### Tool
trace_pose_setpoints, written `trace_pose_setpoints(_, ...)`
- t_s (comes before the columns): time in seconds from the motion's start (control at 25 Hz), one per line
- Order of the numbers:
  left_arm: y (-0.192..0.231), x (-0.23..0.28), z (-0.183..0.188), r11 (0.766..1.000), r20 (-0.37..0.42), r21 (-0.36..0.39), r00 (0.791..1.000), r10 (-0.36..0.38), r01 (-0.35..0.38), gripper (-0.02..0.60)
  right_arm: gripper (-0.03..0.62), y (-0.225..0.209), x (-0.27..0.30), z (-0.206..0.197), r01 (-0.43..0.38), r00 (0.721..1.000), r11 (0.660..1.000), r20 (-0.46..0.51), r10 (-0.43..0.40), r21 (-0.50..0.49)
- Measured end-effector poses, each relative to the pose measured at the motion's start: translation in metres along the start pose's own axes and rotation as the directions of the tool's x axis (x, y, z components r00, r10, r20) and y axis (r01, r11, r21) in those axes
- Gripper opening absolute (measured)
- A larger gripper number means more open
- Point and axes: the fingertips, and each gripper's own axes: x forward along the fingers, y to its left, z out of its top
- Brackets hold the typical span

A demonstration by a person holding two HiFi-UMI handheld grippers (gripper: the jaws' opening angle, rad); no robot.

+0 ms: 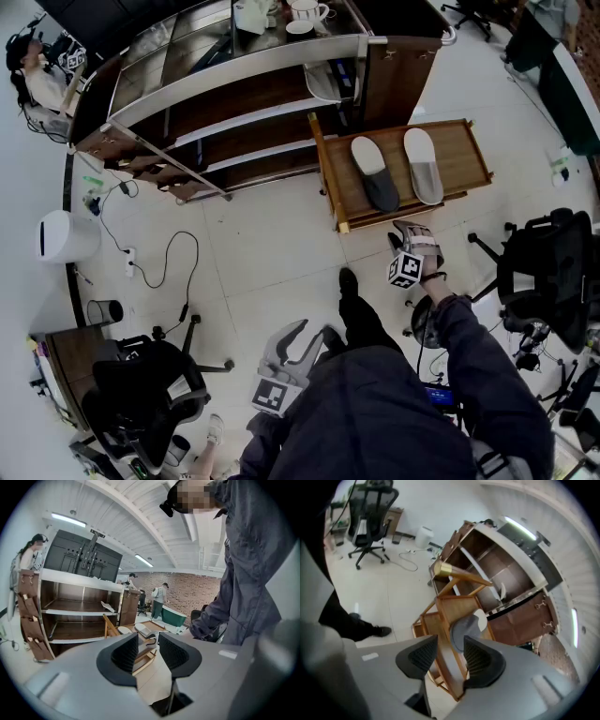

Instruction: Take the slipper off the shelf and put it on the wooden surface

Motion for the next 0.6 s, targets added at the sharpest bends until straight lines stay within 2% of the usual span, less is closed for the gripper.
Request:
trace_pose_setpoints(0.16,0.028,0.051,0.030,1.000,0.005,-0.027,1.000,0.003,-0.003,0.144,0.193,-0.033,0.082,-0.009,-0.005,0.999,0.979,-0.048,-0.005,-0.205)
trace_pose_setpoints(0.28,0.041,0.077,0.043,1.000,-0.002,-0.028,1.000,-0.001,0.001,0.143,0.176,-0.041,0.118,-0.016,-0.016,0.996,0.952,-0.086,-0.011,-0.307)
trace_pose_setpoints(0.32,0.045,0.083,0.046,1.000,-0.005,-0.030,1.000,-0.002,0.002,0.143,0.144,-0.044,0.123,-0.017,-0.016,0.996,0.948,-0.091,-0.014,-0.319)
trace_pose_setpoints(0.48,0.054,0.094,0.056,0.999,0.001,-0.020,1.000,-0.029,0.029,0.141,0.110,-0.047,0.114,-0.019,-0.028,0.996,0.957,-0.090,0.002,-0.289)
trace_pose_setpoints(0.6,0.065,0.093,0.061,0.999,0.021,-0.006,0.998,-0.052,0.052,0.141,0.075,-0.070,0.082,-0.010,0.029,0.999,0.977,-0.034,-0.037,-0.213)
